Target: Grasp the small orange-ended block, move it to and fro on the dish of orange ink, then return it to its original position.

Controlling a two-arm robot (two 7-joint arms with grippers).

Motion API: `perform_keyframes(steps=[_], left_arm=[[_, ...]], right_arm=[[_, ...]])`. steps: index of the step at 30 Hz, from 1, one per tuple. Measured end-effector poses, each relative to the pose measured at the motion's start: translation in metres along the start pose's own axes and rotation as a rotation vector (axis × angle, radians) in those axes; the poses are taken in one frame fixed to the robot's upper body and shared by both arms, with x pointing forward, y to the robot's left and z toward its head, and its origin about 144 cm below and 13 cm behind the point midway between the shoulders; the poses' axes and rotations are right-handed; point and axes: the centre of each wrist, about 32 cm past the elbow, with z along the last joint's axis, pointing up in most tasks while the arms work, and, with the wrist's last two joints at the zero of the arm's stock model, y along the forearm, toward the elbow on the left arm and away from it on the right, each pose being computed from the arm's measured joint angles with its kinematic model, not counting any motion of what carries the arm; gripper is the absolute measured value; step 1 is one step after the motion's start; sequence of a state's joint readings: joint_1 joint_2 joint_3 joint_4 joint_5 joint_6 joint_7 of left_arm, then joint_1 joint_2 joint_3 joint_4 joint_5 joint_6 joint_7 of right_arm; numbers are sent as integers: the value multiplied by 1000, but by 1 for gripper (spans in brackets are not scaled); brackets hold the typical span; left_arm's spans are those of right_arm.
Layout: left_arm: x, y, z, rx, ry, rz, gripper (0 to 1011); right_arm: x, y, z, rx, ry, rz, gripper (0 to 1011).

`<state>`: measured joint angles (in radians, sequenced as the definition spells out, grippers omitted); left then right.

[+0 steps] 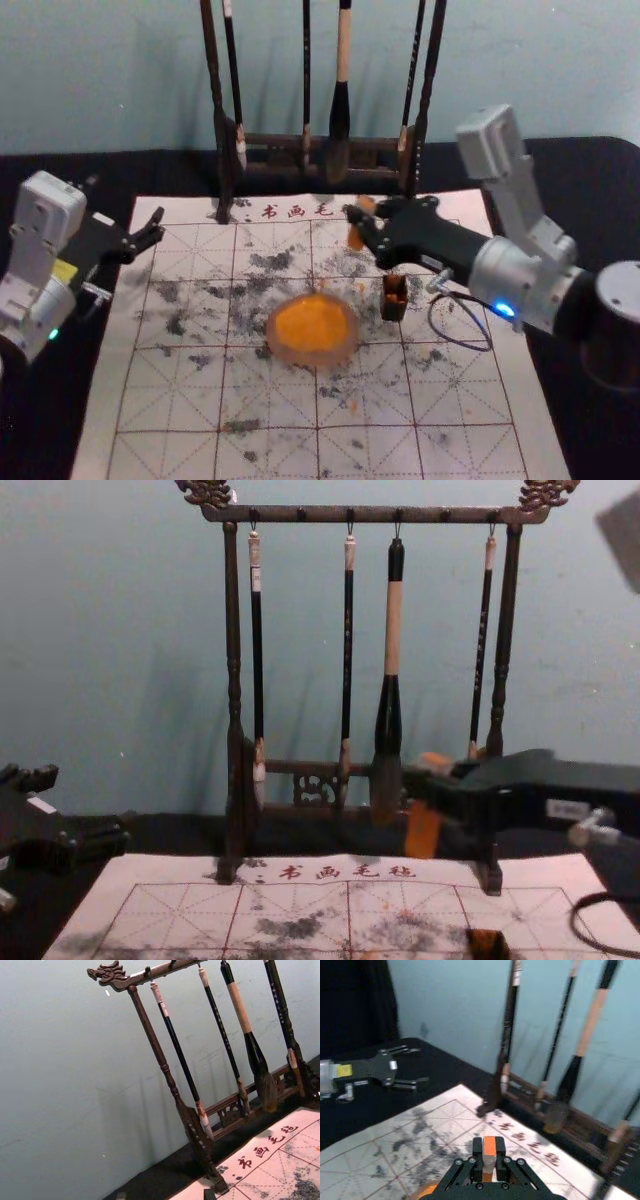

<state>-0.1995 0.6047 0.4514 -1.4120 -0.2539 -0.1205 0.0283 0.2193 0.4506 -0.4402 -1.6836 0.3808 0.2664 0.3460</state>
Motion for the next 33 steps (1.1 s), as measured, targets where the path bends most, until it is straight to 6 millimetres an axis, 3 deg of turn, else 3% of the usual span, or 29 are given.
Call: perform_keyframes(steps=[14, 33], left_arm=[[0, 0, 0, 0, 0, 0, 1001], [0, 0, 0, 0, 0, 0, 1001]], right_arm=[[-12, -32, -20, -34, 16, -135, 110], [-12, -27, -36, -118, 59, -135, 110]])
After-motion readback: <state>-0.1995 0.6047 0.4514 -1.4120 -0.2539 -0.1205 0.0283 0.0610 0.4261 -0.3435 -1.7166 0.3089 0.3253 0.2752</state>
